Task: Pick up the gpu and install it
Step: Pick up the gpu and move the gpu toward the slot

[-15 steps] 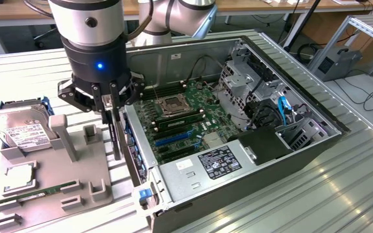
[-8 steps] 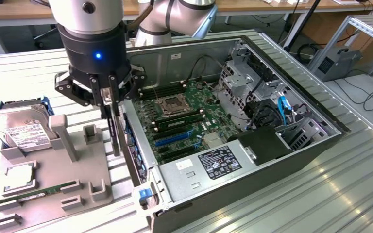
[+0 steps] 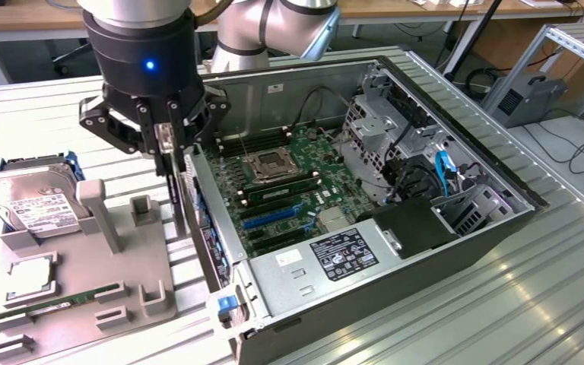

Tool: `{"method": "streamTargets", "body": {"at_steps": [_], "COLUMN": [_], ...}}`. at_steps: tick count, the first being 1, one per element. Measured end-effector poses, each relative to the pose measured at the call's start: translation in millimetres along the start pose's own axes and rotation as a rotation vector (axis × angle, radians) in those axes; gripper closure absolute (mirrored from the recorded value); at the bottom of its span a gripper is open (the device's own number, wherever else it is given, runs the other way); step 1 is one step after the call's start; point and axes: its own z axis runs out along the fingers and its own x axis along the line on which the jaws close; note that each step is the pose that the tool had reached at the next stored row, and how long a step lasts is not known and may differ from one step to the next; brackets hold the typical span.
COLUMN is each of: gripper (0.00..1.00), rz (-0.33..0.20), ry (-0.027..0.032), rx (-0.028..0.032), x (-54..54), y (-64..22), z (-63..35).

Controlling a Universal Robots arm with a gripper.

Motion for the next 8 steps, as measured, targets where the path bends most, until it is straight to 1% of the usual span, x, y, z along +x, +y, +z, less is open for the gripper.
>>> {"method": "streamTargets", "body": {"at_steps": [5,8], "gripper": [0.74,0.74], "rz": [0.000,0.000], "ry": [0.0000,-0.0001], "rx": [-0.0001,-0.0001], "x": [-0.3,-0.5], "y": [0.4,0.8], "z": [-11.2,-20.3]}}
